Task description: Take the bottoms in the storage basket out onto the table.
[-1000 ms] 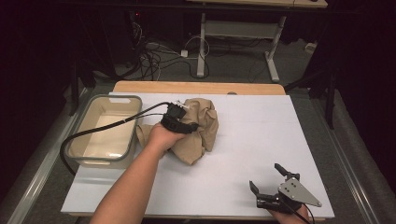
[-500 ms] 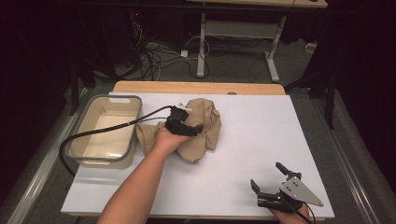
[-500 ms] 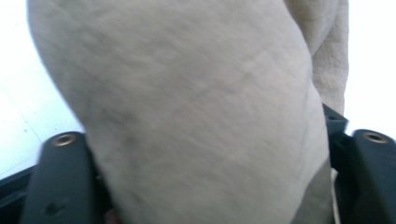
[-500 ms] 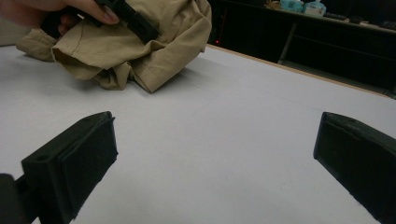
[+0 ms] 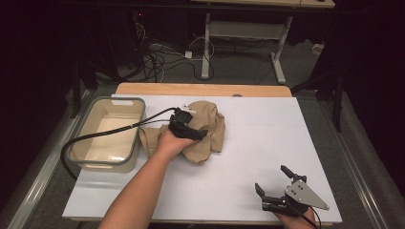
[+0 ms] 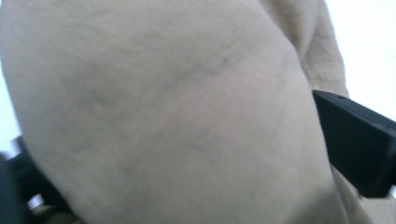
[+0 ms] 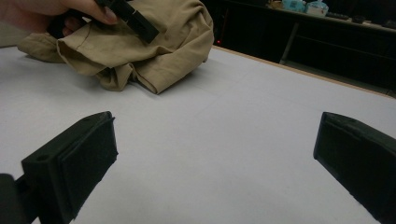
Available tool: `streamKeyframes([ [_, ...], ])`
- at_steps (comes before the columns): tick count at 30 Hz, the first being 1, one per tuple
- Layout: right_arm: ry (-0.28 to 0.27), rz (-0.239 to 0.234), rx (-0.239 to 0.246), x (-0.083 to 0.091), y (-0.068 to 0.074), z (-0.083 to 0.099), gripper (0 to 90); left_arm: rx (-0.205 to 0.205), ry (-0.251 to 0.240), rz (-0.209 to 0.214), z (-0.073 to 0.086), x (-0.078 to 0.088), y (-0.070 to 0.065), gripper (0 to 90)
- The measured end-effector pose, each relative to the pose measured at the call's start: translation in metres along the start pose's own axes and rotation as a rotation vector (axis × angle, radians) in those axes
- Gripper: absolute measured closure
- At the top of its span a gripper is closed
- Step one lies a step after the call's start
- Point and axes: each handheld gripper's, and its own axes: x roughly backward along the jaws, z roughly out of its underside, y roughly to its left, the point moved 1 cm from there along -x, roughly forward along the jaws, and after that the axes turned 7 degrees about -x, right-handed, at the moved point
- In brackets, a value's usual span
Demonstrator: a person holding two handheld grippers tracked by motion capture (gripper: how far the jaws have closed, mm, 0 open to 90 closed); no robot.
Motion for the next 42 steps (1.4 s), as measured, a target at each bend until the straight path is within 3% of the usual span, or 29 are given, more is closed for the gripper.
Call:
streamKeyframes([
  [20, -0.001, -0.002, -0.001, -0.002, 0.000, -0.001, 0.4, -0.021, -0.007, -0.057, -0.002, 0.005, 0.001, 0.0],
  [31, -0.010, -0.006, -0.001, -0.003, 0.001, -0.004, 0.4, -0.019, -0.057, -0.072, -0.006, 0.029, -0.003, 0.0],
  [42, -0.011, -0.022, 0.008, -0.009, 0.004, -0.007, 0.4, -0.021, -0.088, -0.088, 0.006, 0.057, -0.001, 0.0],
])
